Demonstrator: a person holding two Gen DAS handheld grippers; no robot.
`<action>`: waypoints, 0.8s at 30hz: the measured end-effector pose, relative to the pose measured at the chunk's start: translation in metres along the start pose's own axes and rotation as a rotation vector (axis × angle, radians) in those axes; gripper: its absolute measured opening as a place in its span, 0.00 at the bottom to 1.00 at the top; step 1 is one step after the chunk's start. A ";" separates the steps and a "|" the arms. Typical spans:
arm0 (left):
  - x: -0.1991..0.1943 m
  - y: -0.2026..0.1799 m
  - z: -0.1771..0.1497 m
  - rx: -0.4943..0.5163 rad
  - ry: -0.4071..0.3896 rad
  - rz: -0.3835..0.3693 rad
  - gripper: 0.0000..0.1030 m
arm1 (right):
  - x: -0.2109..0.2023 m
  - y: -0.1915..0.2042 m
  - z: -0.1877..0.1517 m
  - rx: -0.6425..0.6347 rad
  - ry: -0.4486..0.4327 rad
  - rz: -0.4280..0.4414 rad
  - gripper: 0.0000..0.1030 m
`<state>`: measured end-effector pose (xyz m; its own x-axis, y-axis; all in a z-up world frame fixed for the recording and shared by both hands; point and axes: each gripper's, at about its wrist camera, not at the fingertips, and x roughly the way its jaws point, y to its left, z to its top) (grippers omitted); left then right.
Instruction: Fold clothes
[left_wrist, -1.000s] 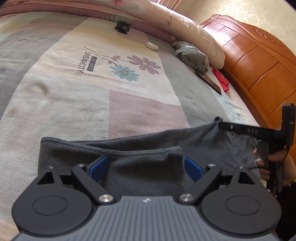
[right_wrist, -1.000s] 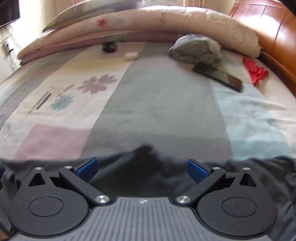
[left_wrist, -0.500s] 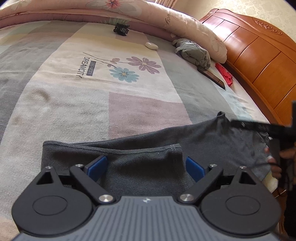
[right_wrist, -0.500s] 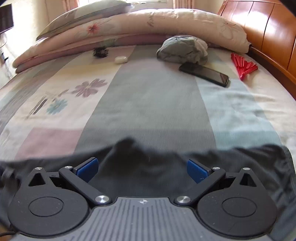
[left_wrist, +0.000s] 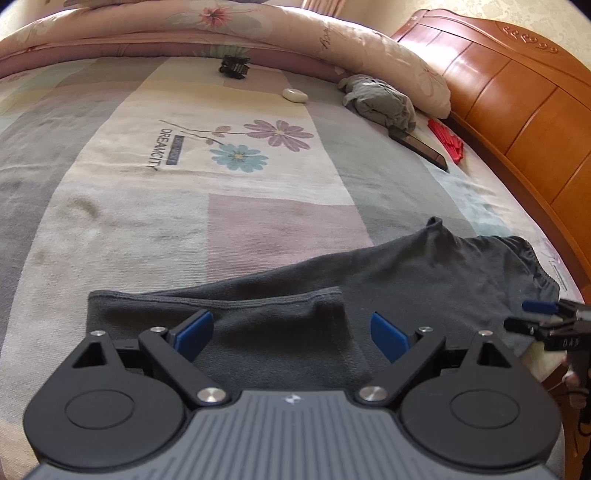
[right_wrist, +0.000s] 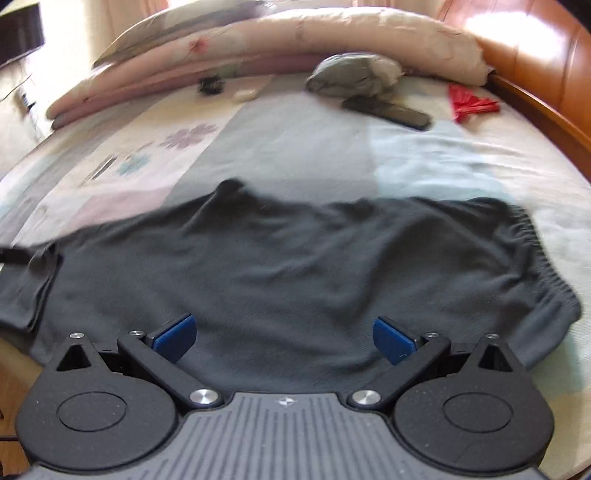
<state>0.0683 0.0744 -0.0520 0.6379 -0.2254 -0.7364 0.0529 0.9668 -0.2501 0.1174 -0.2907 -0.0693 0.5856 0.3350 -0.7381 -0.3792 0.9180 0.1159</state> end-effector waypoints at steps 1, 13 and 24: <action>0.000 -0.005 0.000 0.016 0.004 -0.003 0.89 | -0.001 -0.006 0.002 0.017 -0.008 -0.011 1.00; 0.021 -0.039 -0.014 0.107 0.095 0.032 0.90 | -0.039 -0.067 -0.021 0.299 -0.111 0.019 1.00; 0.024 -0.088 -0.001 0.213 0.072 -0.018 0.90 | -0.049 -0.152 -0.046 0.687 -0.209 0.163 1.00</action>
